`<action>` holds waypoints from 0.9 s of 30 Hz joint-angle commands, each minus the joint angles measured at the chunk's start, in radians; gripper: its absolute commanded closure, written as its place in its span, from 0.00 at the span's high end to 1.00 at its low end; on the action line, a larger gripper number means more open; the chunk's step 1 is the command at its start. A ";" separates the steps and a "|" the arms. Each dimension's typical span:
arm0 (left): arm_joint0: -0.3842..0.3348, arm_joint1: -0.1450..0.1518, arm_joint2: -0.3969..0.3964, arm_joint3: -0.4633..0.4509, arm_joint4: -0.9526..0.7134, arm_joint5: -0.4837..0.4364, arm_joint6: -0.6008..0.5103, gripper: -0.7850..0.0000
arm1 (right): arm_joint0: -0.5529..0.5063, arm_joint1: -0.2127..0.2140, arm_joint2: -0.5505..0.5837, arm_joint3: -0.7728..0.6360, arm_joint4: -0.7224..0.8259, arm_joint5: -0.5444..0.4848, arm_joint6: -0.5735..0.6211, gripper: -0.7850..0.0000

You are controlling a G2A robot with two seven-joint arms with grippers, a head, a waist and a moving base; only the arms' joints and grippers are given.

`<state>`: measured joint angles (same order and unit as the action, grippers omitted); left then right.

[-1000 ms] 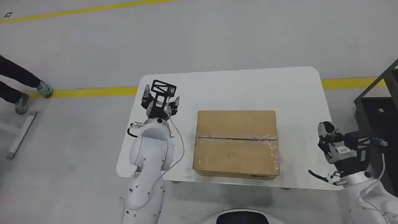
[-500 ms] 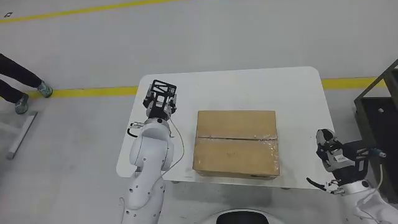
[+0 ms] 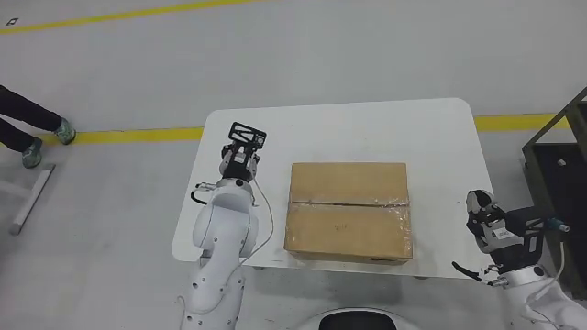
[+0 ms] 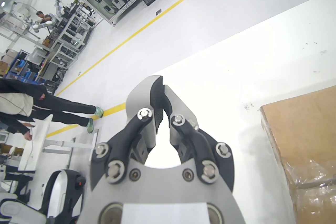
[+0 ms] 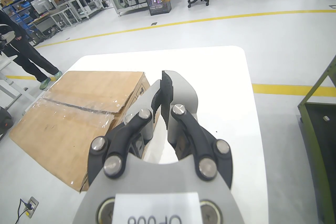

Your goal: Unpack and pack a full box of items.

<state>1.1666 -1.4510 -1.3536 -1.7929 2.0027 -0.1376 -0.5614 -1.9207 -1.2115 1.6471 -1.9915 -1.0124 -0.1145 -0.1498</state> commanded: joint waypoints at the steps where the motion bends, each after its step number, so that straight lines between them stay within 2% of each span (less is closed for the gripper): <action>1: 0.006 0.001 0.002 -0.016 -0.022 -0.022 -0.006 0.00 | 0.000 0.000 0.000 0.000 0.000 0.000 0.000 0.00; 6: 0.059 0.011 -0.002 -0.049 -0.003 -0.099 0.048 0.00 | -0.002 -0.002 -0.011 0.025 -0.005 -0.019 -0.006 0.00; 13: 0.132 0.022 -0.030 -0.087 -0.039 -0.190 0.058 0.00 | -0.062 0.003 -0.009 0.023 -0.069 -0.147 -0.035 0.00; 17: 0.169 0.028 -0.040 -0.104 -0.038 -0.208 0.059 0.00 | -0.111 0.007 -0.019 0.027 -0.135 -0.226 -0.065 0.00; 22: 0.174 0.030 -0.045 -0.117 -0.054 -0.195 0.055 0.00 | -0.166 0.015 -0.032 0.036 -0.216 -0.353 -0.105 0.00; 23: 0.173 0.031 -0.045 -0.118 -0.050 -0.194 0.054 0.35 | -0.175 0.016 -0.036 0.038 -0.233 -0.373 -0.113 0.00; 24: 0.173 0.031 -0.045 -0.118 -0.050 -0.194 0.054 0.78 | -0.182 0.019 -0.043 0.039 -0.253 -0.408 -0.117 0.00; 25: 0.173 0.031 -0.045 -0.118 -0.050 -0.194 0.054 1.00 | -0.185 0.021 -0.046 0.038 -0.279 -0.443 -0.123 0.00; 27: 0.173 0.031 -0.045 -0.118 -0.050 -0.194 0.054 1.00 | -0.190 0.025 -0.044 0.042 -0.316 -0.472 -0.145 0.00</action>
<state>1.3400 -1.4202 -1.3989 -1.9110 1.9530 -0.3313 -0.5079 -2.1096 -1.1876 1.6026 -1.9507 -1.3152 -0.5753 -0.2870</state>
